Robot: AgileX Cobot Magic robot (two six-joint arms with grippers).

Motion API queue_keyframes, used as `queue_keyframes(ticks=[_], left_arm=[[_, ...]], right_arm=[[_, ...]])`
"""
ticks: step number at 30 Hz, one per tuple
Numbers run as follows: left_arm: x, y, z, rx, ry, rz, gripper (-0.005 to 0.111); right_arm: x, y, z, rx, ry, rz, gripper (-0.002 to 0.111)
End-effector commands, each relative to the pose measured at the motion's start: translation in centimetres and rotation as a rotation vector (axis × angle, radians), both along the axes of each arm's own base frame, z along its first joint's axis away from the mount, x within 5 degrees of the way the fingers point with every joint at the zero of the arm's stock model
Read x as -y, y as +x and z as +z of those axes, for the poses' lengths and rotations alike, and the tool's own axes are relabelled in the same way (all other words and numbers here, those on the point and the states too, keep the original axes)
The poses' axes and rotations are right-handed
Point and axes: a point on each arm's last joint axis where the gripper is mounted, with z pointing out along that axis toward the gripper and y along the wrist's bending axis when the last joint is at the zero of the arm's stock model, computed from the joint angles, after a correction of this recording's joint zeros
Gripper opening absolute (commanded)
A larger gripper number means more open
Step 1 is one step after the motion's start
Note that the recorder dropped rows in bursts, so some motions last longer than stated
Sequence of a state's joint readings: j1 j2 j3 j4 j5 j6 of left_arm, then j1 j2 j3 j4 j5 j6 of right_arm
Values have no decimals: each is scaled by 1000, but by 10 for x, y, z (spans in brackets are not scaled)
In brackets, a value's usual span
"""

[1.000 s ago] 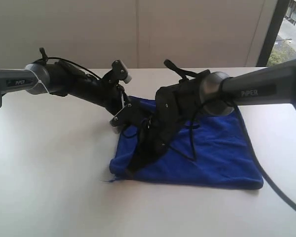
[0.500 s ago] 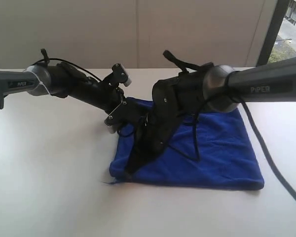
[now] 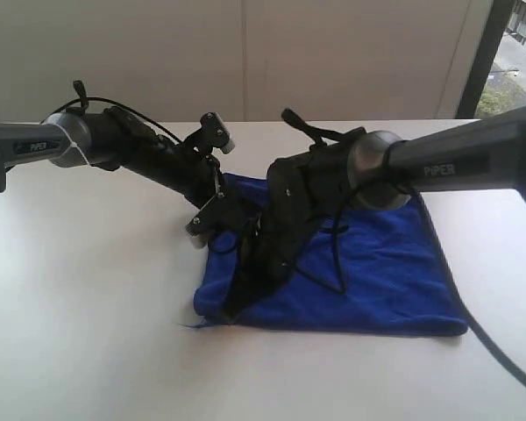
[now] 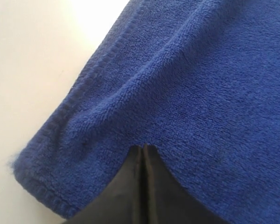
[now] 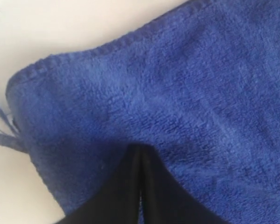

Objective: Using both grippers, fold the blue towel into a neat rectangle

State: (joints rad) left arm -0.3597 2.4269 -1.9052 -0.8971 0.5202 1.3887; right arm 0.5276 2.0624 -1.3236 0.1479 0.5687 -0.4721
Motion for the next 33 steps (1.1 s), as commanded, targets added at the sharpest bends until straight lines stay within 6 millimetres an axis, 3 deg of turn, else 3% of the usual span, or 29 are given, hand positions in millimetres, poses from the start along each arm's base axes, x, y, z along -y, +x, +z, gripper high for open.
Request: queue_keyframes(ticks=[1,12,18,22,28,33], left_arm=[[1,-4,-9,-19,35,-33,0],[0,-3,-9,-7,43,-25,0],[0,-3,-9,-7,43,-25,0],[0,-3,-9,-8,42,-26,0],[0,-4,-9,-11,42,-29,0],[1,-4,-9,-12,41,-30,0]], right_arm=[[3,-8,-8,-82,-39,13,0],[-12,-25,-9,-148,-71,89,0],[-12,-21,-9,-80,-101,112,0],[-8,-15,3,13,-133,84,0],[-11,-12,39,143,-50,67,0],[-15,-16,37,114,-19,73,0]])
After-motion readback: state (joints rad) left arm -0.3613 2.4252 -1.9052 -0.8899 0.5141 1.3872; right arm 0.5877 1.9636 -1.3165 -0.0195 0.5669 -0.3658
